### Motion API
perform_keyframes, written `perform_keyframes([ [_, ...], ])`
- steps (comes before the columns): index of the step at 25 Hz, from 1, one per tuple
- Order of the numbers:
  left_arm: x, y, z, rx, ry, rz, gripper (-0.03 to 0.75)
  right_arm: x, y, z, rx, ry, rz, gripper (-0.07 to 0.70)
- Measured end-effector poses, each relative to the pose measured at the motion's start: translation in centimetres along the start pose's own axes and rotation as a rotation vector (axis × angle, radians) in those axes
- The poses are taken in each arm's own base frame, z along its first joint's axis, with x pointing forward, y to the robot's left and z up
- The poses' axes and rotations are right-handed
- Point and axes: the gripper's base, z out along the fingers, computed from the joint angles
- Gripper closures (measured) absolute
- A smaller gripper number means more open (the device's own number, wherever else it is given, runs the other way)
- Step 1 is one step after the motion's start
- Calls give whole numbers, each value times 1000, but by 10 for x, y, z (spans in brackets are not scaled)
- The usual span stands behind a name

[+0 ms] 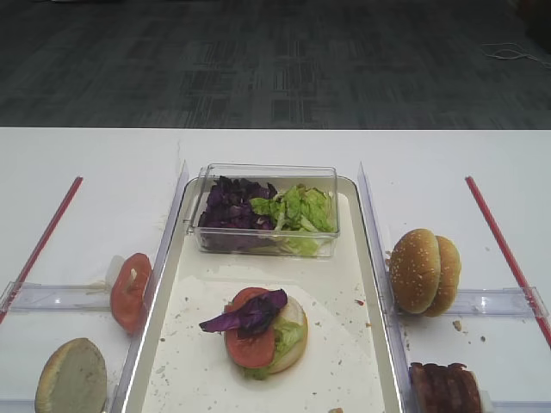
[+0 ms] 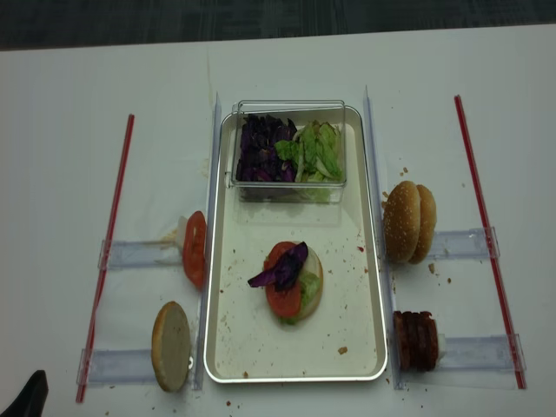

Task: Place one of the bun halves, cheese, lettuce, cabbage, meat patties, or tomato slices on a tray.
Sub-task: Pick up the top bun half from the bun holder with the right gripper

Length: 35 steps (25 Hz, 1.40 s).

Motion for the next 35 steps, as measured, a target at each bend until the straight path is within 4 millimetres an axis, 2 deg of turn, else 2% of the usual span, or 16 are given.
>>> perform_keyframes([
  [35,0,0,0,0,0,0,30,0,0,0,0,0,0,73],
])
